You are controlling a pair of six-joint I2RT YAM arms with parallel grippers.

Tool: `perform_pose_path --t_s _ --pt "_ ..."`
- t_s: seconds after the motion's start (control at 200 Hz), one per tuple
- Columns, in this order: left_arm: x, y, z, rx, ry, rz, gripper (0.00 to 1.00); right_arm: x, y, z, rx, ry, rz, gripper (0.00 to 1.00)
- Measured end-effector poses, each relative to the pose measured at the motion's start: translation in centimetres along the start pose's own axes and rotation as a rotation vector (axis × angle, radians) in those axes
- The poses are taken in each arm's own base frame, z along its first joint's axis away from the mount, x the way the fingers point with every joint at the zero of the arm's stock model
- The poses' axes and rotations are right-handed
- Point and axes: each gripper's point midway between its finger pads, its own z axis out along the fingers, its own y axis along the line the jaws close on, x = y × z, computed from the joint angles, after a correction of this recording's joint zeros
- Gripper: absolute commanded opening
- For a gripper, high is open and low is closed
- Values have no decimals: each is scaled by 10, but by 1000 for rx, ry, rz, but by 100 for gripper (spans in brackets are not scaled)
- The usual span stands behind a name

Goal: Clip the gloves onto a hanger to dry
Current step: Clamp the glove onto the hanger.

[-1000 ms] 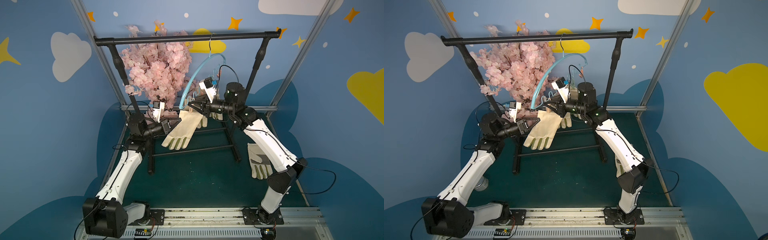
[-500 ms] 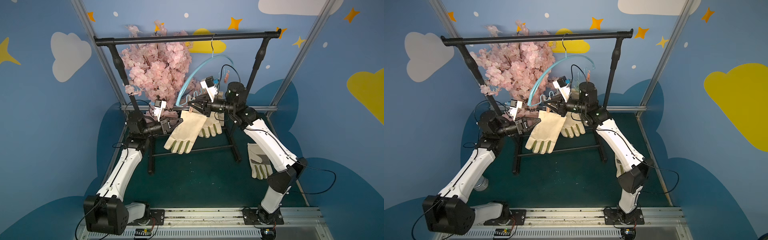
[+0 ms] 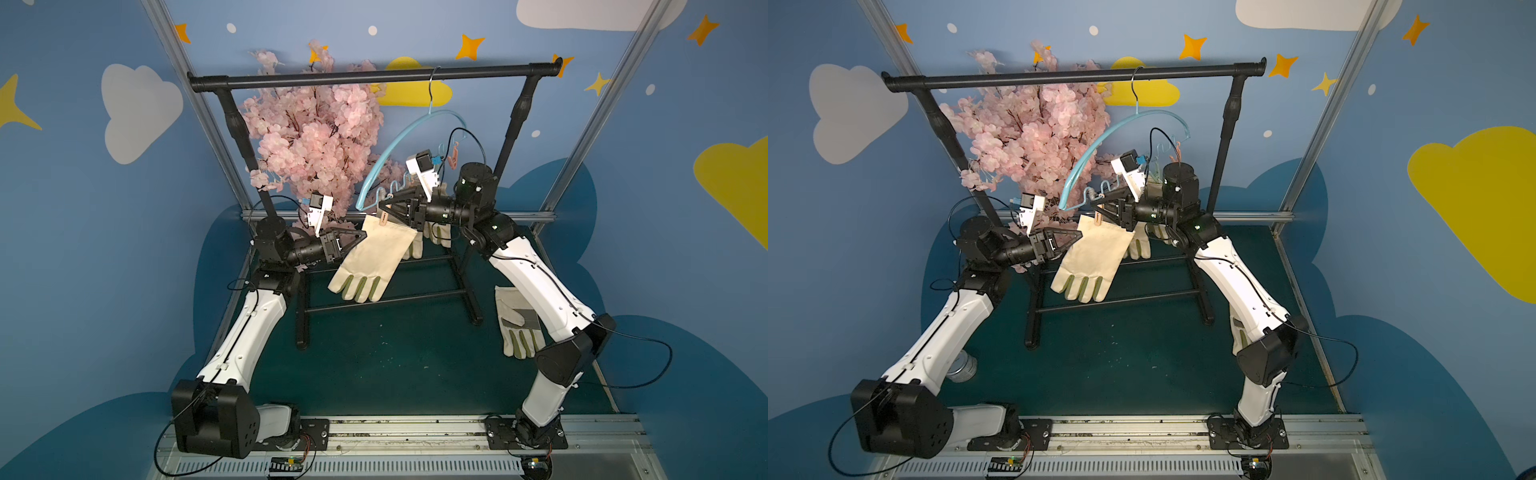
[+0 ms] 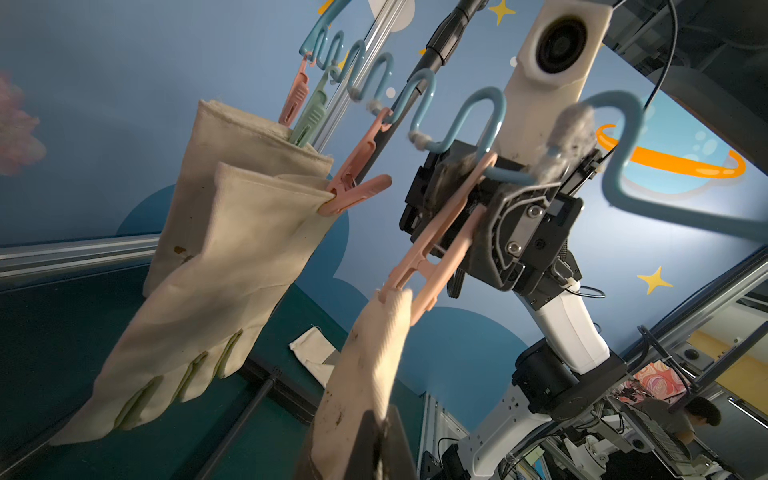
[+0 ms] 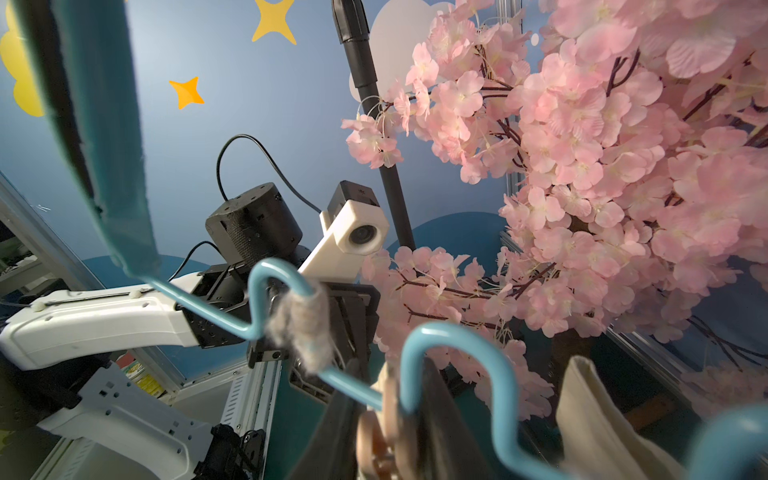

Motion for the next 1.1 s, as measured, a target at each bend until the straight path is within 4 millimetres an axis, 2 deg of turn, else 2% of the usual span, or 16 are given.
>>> perform_pose_path --t_s 0.325,0.365,0.441,0.616,0.651,0.701,0.836,0.981,1.102 --pt "-16 -1 3 19 -25 17 3 -1 3 0 -18 -1 8 25" --pt "-17 -2 3 19 -26 18 3 -1 3 0 -18 -1 7 30" --pt "-17 -2 3 19 -28 21 3 -1 3 0 -17 0 4 48" --pt "-14 1 2 4 -30 25 3 0 -1 0 -1 -2 8 60" --pt "-13 1 1 -1 -28 25 8 2 -2 0 4 0 9 60" --pt "-11 2 1 -10 -29 25 21 4 -5 0 12 1 12 62" --pt "-8 3 -2 -40 -29 28 36 16 -14 -4 61 11 30 68" --pt "-6 3 -5 -76 -32 32 45 28 -19 -19 144 16 43 70" --pt "-7 1 -10 -121 -46 36 52 28 -16 -37 219 1 23 71"
